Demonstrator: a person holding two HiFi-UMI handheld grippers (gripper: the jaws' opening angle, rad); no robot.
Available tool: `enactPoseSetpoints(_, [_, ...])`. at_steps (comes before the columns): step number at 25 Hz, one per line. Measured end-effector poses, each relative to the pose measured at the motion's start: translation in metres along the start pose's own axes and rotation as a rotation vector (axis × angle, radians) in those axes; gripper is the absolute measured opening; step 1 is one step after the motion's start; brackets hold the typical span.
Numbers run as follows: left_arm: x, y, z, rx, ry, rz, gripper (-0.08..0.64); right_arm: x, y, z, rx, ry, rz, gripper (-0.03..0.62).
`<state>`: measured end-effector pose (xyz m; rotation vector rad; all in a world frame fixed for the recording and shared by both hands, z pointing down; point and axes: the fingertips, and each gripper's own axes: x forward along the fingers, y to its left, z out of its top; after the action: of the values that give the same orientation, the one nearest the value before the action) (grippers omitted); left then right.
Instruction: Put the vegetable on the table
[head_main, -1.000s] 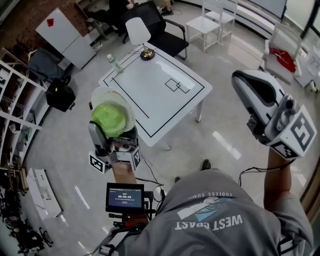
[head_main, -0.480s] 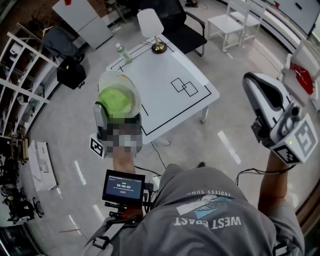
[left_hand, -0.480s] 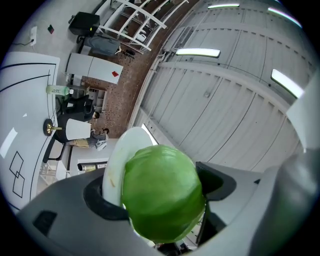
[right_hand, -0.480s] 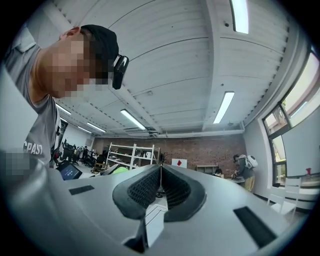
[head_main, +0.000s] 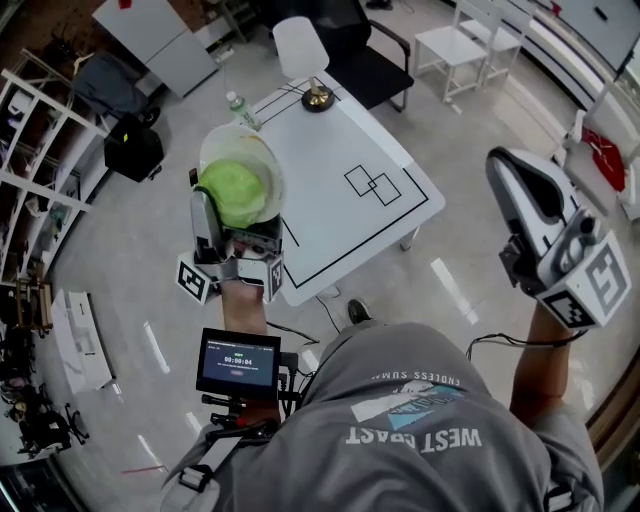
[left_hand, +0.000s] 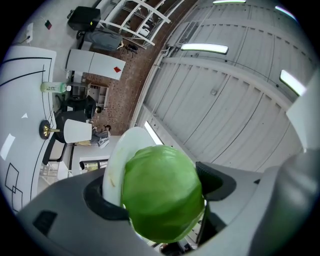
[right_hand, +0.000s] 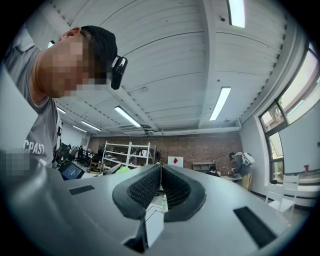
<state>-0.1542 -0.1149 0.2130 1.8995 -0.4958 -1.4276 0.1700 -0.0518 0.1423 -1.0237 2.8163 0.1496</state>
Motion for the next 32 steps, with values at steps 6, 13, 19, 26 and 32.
enactPoseSetpoints(6, [0.028,0.020,0.037,-0.044,0.024,-0.035,0.419,0.046,-0.006,-0.001,-0.015,0.006,-0.046,0.008])
enactPoseSetpoints(13, [0.040,0.048,0.077,-0.072,0.032,-0.013,0.419,0.087,-0.007,-0.008,-0.019,0.045,-0.067,0.008])
enactPoseSetpoints(19, [0.047,0.072,0.089,-0.082,0.011,-0.001,0.419,0.109,-0.019,-0.021,-0.005,0.071,-0.052,0.008])
enactPoseSetpoints(26, [0.061,0.105,0.103,-0.056,-0.026,0.028,0.417,0.138,-0.058,-0.044,0.039,0.070,-0.005,0.008])
enactPoseSetpoints(32, [0.070,0.139,0.107,-0.034,-0.033,0.072,0.417,0.170,-0.097,-0.058,0.065,0.081,0.039,0.008])
